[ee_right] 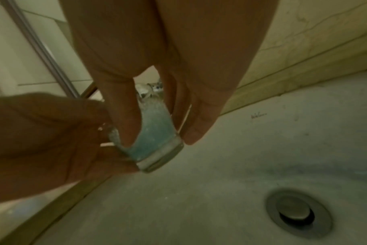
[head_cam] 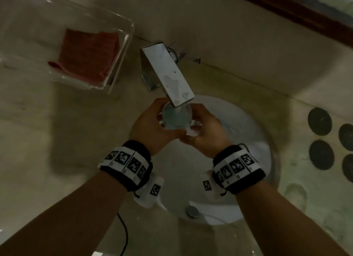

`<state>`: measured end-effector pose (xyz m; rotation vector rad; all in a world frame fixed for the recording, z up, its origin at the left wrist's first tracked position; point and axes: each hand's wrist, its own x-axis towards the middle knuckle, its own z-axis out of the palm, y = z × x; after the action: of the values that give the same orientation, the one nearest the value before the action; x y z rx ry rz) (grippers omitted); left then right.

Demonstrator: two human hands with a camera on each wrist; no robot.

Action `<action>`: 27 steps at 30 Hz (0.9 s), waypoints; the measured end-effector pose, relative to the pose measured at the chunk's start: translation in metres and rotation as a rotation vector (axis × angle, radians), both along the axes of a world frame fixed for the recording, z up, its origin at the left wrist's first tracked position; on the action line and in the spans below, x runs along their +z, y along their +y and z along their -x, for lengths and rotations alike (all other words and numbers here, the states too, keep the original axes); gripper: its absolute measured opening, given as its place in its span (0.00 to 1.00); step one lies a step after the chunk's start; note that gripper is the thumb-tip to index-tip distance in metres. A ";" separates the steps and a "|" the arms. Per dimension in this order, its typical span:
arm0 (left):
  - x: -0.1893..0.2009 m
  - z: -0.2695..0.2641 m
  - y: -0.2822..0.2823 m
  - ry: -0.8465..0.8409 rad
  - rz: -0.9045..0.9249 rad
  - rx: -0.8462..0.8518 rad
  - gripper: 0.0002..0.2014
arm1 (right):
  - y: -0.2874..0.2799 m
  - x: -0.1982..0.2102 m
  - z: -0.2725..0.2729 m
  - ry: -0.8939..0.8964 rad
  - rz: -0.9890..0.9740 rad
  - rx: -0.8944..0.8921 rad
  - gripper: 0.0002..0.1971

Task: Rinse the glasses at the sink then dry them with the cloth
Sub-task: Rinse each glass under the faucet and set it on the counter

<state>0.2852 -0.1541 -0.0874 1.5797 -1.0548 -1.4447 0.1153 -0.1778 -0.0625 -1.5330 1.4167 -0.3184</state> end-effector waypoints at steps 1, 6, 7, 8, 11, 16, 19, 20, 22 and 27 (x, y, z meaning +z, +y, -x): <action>0.000 0.001 -0.001 -0.006 -0.004 -0.010 0.32 | 0.002 -0.004 -0.002 -0.021 0.028 -0.037 0.37; 0.003 0.001 -0.007 0.000 0.003 -0.040 0.35 | 0.002 -0.010 -0.005 -0.081 0.060 -0.146 0.38; 0.004 -0.001 -0.007 0.015 0.001 -0.044 0.34 | 0.002 -0.010 -0.005 -0.093 0.060 -0.148 0.39; 0.006 -0.002 -0.008 0.032 -0.001 -0.050 0.34 | 0.001 -0.010 -0.004 -0.104 0.062 -0.149 0.39; 0.010 -0.004 -0.008 0.051 -0.001 -0.073 0.35 | 0.001 -0.012 -0.002 -0.114 0.048 -0.149 0.39; 0.011 -0.006 -0.007 0.063 -0.013 -0.101 0.36 | 0.004 -0.016 -0.003 -0.157 0.022 -0.170 0.41; 0.012 -0.007 -0.007 0.056 -0.039 -0.096 0.34 | 0.003 -0.018 -0.001 -0.136 -0.015 -0.189 0.39; 0.011 -0.006 -0.007 0.044 -0.064 -0.100 0.30 | 0.002 -0.018 0.000 -0.126 -0.049 -0.205 0.37; 0.012 -0.003 -0.008 0.054 -0.160 -0.081 0.12 | 0.000 -0.022 0.001 -0.135 -0.184 -0.275 0.33; 0.004 0.008 -0.004 0.042 -0.416 -0.045 0.18 | 0.003 -0.032 -0.004 -0.120 -0.435 -0.386 0.32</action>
<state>0.2774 -0.1582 -0.0833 1.8084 -0.8026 -1.8054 0.1190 -0.1753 -0.0950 -0.8748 1.5607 -0.3026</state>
